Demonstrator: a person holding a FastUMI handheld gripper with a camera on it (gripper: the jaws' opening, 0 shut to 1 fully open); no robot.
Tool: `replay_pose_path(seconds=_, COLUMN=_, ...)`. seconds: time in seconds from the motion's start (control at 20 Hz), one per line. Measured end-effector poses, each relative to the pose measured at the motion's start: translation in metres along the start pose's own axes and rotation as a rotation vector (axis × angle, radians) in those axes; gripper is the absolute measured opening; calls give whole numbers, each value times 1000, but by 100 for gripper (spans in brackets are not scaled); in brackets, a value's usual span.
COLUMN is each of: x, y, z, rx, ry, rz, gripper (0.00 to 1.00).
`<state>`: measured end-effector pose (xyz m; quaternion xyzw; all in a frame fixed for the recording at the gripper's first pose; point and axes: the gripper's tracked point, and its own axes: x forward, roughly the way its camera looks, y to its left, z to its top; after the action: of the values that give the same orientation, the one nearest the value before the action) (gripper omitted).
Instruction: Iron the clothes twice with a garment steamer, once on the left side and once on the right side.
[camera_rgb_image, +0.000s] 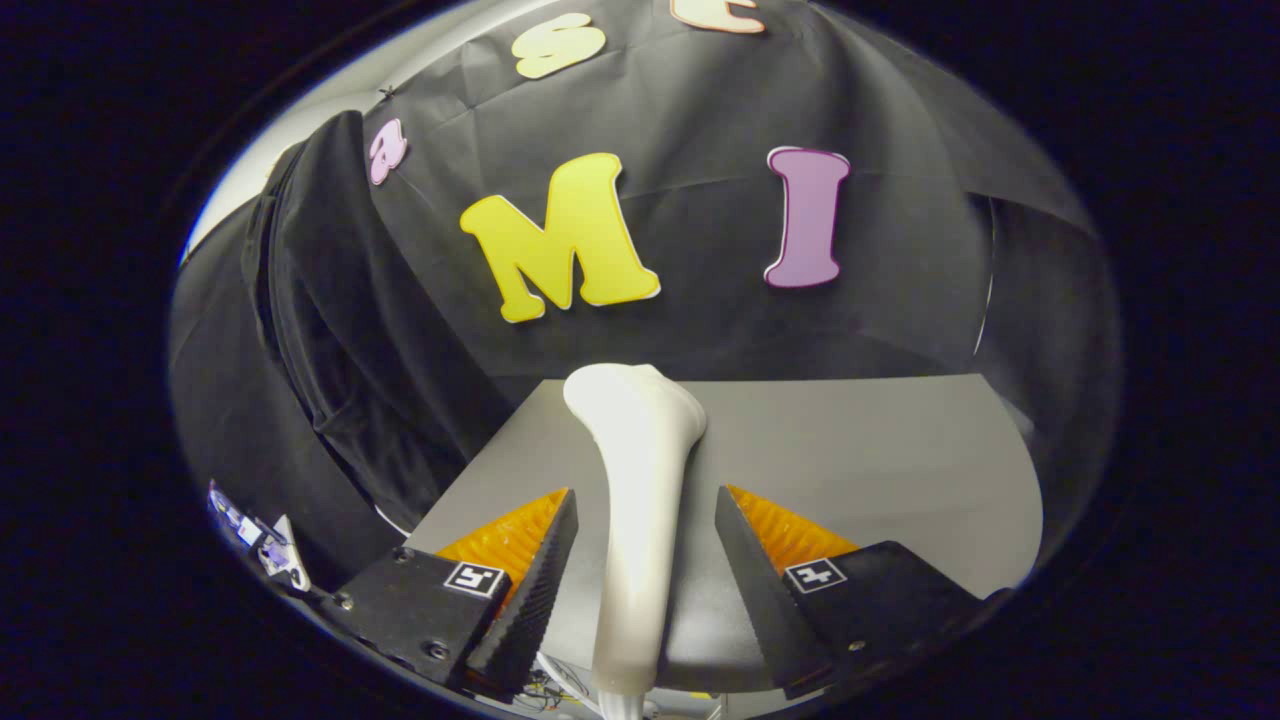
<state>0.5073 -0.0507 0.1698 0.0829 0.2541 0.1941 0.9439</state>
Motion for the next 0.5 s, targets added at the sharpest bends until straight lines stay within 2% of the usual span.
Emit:
replay_pose_path(seconds=0.15, x=17, y=3, z=-12, rx=38, ry=77, rz=26, gripper=83)
replay_pose_path(seconds=0.3, x=19, y=3, z=-16, rx=87, ry=112, rz=49, gripper=71)
replay_pose_path(seconds=0.5, x=23, y=-1, z=-18, rx=108, ry=126, rz=52, gripper=50)
